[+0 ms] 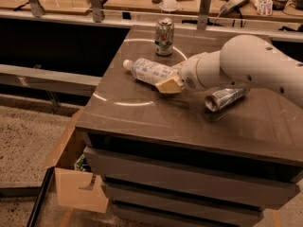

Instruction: Move blue plastic bottle near 7up can

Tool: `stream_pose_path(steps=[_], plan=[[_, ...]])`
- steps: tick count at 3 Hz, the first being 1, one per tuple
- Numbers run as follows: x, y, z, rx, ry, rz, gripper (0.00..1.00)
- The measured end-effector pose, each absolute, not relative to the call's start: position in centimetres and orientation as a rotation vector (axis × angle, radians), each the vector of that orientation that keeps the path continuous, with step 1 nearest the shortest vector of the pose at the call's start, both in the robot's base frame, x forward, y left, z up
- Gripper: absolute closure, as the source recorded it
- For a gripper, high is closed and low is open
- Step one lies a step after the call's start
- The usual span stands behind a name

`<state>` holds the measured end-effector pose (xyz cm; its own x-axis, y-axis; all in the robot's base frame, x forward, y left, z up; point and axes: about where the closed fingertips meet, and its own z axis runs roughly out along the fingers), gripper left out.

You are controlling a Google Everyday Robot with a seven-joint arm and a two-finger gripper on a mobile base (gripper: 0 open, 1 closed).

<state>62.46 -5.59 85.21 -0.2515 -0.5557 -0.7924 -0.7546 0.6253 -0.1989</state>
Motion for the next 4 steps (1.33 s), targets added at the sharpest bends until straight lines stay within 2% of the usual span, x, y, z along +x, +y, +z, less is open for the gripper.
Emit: stream_pose_path(steps=[2,4], plan=[[64.4,-11.9,84.5,-0.913,2.059,0.001,1.0],[64.5,-13.5,83.8,-0.681,2.163,0.026,0.56]])
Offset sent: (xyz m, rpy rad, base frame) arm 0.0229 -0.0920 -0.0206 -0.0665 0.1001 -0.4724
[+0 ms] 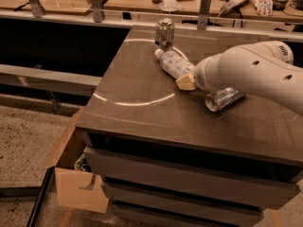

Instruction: Move blue plastic bottle near 7up can

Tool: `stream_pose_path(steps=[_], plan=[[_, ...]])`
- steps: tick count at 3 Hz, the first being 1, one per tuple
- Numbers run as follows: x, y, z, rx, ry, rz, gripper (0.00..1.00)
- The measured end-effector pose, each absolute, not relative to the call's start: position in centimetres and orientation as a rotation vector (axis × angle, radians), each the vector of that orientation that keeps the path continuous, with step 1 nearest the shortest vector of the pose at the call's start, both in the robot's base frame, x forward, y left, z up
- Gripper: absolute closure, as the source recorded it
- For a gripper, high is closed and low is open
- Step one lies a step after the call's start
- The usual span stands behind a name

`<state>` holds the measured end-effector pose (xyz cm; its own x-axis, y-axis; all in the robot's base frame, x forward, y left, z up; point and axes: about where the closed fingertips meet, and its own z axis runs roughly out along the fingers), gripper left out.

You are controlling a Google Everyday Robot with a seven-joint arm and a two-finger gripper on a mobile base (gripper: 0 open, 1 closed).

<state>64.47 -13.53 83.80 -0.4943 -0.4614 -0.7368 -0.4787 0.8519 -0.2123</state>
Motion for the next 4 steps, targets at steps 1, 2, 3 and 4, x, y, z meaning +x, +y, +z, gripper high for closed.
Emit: stream_pose_path(steps=[1,2,3,4], plan=[[64.5,-13.2,83.7,-0.657,2.169,0.042,0.26],[64.5,-13.2,83.7,-0.657,2.169,0.042,0.02],[64.3,-14.0,84.9,-0.621,2.147,0.029,0.0],[64.3,-16.8,87.8,-0.566,2.102,-0.038,0.0]])
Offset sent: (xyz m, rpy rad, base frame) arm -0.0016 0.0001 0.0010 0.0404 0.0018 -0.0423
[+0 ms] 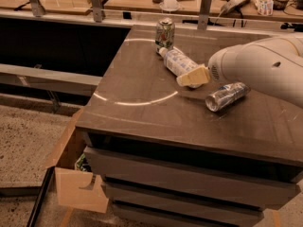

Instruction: Move blue plastic bottle near 7up can

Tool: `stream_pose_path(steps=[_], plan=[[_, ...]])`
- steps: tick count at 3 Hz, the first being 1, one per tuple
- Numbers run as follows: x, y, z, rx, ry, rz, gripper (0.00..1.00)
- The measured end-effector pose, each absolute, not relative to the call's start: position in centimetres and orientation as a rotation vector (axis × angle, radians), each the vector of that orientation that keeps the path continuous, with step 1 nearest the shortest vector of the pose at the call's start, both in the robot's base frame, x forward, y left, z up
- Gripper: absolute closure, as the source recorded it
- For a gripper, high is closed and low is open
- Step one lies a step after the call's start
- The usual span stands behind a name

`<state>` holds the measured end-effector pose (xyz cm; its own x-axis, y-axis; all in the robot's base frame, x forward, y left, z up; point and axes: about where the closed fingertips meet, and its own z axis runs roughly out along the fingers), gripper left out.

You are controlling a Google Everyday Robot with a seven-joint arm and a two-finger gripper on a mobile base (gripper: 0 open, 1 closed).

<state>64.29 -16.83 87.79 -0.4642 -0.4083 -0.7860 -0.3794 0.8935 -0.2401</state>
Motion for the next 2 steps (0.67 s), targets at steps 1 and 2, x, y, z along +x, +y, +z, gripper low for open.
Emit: stream_pose_path(steps=[1,2], plan=[[62.6,-24.1,92.7,-0.456,2.062,-0.216,0.0],[60.3,-28.8,95.5,-0.368,2.088,-0.37,0.0]])
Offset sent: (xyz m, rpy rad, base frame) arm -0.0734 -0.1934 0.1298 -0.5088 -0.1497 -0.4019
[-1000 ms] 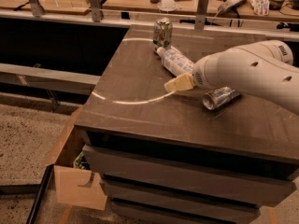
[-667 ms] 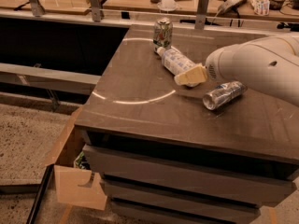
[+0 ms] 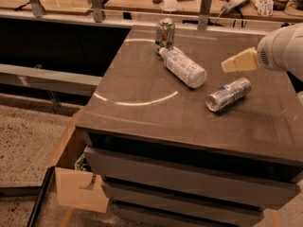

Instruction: Move blue plastic bottle near 7up can

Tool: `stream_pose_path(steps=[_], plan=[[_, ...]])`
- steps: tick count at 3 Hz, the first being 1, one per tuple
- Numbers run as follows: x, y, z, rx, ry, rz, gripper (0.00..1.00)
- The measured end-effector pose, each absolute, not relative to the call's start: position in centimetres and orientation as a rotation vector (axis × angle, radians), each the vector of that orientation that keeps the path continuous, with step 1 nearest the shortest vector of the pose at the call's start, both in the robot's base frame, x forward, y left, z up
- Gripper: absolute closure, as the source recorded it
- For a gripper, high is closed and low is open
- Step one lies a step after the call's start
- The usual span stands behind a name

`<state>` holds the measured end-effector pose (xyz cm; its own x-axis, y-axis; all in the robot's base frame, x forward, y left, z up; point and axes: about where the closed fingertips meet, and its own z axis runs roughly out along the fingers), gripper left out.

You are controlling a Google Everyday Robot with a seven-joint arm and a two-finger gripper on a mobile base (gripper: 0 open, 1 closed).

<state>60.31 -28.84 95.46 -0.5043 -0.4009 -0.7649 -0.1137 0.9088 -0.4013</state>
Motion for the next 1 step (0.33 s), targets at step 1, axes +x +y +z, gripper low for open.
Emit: stream_pose_path(steps=[1], plan=[[57.42,-33.63,96.92,-0.25,2.133,-0.599,0.0]])
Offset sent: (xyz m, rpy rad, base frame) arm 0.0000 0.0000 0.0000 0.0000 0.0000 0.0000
